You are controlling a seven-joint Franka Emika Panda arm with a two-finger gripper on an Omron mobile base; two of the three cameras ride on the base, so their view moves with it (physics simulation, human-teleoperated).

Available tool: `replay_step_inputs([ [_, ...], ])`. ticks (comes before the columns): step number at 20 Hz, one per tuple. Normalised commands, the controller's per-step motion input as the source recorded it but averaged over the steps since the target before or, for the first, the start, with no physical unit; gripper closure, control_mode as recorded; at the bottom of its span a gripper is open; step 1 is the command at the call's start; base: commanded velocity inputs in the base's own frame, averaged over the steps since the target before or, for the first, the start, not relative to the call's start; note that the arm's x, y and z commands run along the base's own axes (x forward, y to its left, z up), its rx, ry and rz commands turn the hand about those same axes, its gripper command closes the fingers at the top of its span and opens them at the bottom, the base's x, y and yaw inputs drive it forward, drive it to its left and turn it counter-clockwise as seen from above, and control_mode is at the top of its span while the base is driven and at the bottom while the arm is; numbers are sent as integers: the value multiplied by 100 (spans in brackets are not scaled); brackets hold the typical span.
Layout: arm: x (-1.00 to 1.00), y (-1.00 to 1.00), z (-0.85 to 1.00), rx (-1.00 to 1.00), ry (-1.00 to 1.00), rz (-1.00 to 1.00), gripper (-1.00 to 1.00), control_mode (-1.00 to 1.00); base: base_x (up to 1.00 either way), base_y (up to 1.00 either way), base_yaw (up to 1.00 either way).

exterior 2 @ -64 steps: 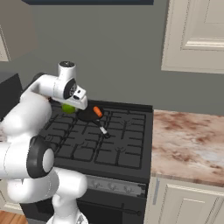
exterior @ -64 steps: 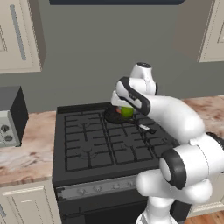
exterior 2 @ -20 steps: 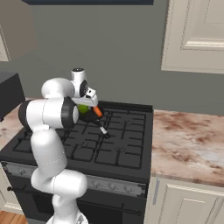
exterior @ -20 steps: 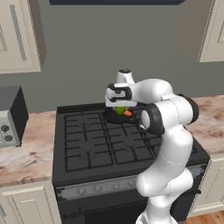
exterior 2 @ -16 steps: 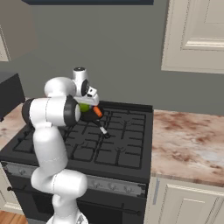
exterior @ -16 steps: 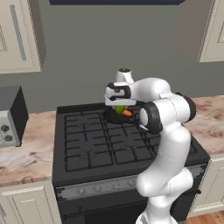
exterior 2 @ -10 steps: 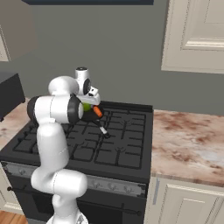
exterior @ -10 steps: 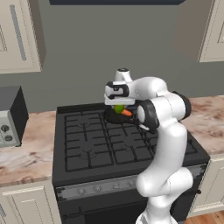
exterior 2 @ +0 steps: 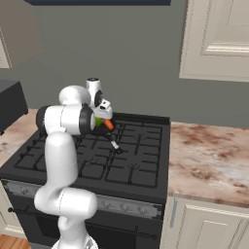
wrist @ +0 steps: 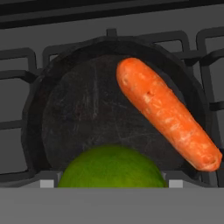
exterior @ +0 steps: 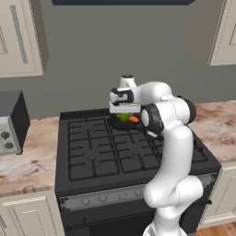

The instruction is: Put the carrot and lime in the pan. Then turn on the rear center burner and set the heat to medium.

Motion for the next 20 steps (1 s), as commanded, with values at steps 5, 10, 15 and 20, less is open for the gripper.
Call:
replay_step_inputs([
  [5, 1, 0, -27, 0, 0, 0, 100, -100, 0, 0, 0],
  [10, 6, 0, -26, -3, 0, 0, 100, -100, 0, 0, 0],
  [15, 8, 0, -8, -2, 0, 0, 100, -100, 0, 0, 0],
  [20, 10, 0, 0, 0, 0, 0, 100, -100, 0, 0, 0],
])
